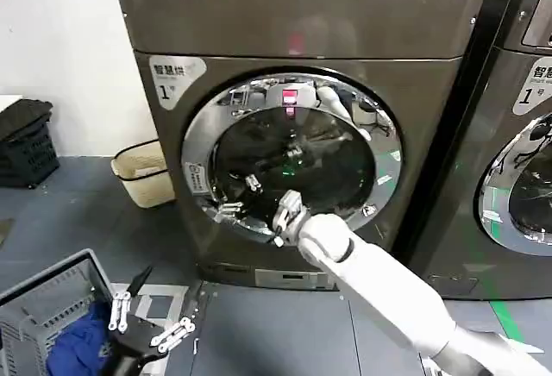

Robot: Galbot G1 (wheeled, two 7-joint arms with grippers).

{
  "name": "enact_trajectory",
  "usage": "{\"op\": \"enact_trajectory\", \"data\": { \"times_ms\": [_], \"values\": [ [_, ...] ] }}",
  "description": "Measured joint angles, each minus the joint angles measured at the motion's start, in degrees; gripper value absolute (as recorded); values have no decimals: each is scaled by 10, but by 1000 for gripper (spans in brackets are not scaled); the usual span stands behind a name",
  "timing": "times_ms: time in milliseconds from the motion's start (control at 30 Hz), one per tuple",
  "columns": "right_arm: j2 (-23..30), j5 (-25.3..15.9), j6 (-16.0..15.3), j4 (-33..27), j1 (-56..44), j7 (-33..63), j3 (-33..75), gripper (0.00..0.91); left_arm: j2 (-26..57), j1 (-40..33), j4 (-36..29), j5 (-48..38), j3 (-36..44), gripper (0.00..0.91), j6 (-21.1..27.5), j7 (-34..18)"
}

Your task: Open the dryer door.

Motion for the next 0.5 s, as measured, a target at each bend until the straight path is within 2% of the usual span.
{"op": "enact_trajectory", "data": {
  "times_ms": [500],
  "values": [
    [27, -5, 8, -35, 18, -32, -9, 907, -11, 3, 1, -3, -4, 907, -2, 1]
  ]
}}
